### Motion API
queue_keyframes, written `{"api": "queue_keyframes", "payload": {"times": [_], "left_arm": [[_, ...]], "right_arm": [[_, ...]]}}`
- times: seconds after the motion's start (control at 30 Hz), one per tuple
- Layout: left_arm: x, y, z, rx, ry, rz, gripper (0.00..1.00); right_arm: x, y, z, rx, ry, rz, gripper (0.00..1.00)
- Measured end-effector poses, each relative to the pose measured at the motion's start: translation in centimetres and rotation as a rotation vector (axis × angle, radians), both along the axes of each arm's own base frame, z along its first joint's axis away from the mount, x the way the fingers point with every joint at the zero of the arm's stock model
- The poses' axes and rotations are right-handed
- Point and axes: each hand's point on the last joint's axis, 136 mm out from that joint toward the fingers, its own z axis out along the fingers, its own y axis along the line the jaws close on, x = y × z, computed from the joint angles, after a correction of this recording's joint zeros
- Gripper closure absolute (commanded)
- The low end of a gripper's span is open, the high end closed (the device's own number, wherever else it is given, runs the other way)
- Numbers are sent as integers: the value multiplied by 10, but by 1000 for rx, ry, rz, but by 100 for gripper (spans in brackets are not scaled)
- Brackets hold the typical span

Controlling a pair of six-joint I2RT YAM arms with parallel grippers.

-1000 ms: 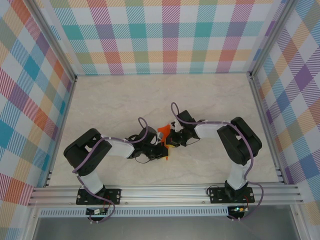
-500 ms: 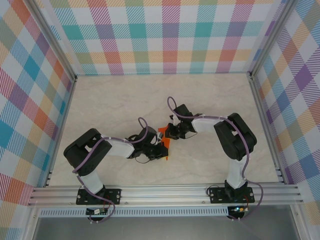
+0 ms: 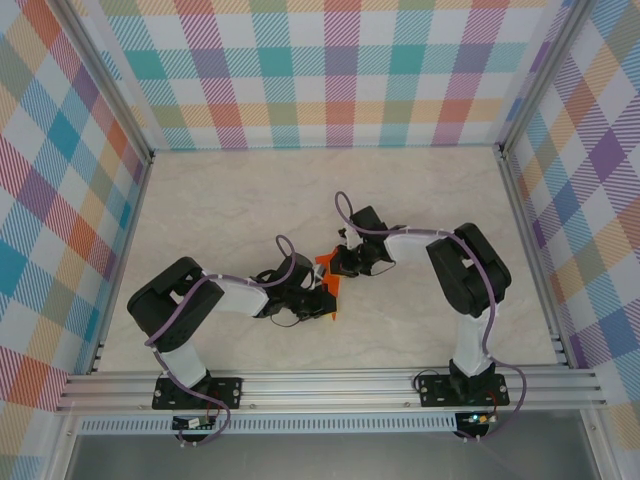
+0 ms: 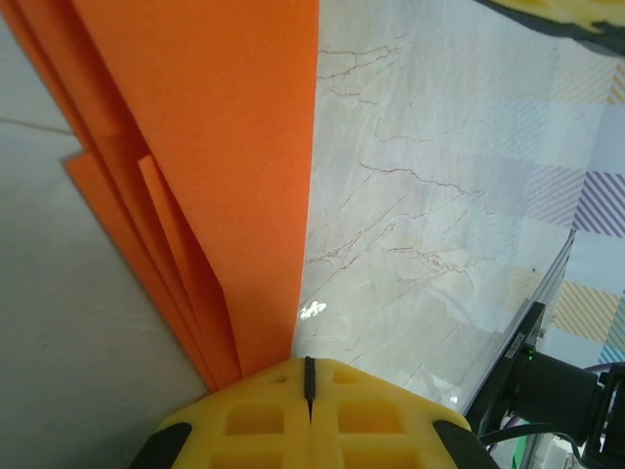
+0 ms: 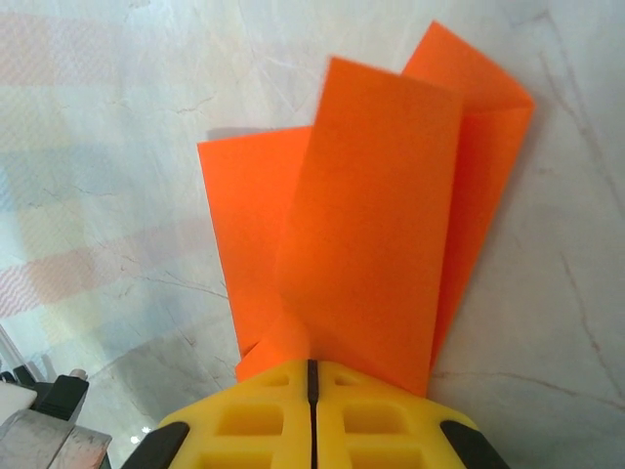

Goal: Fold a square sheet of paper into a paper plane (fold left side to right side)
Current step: Fold the wing for the fifth time at the center of the table.

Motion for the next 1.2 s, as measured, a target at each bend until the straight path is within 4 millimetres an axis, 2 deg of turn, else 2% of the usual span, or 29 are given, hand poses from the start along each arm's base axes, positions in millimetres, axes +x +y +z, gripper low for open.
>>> {"api": "queue_keyframes", "payload": {"times": [0.27,0.47,0.67,0.87,1.2], "left_arm": [[0,0,0,-6,0,7,100],[0,0,0,-6,0,8,100],[1,1,0,-9,-8,11,100],[1,2,0,-7,-12,15,100],[1,3,0,-4,-17,21,100]], "right_arm": [[19,-6,1,11,-24,-14,93],[44,-12,2,5,-63,-44,93],[55,-12,2,14,-64,-44,93],[75,-16,2,9,-92,-67,93],[77,-16,2,23,-73,-65,93]]}}
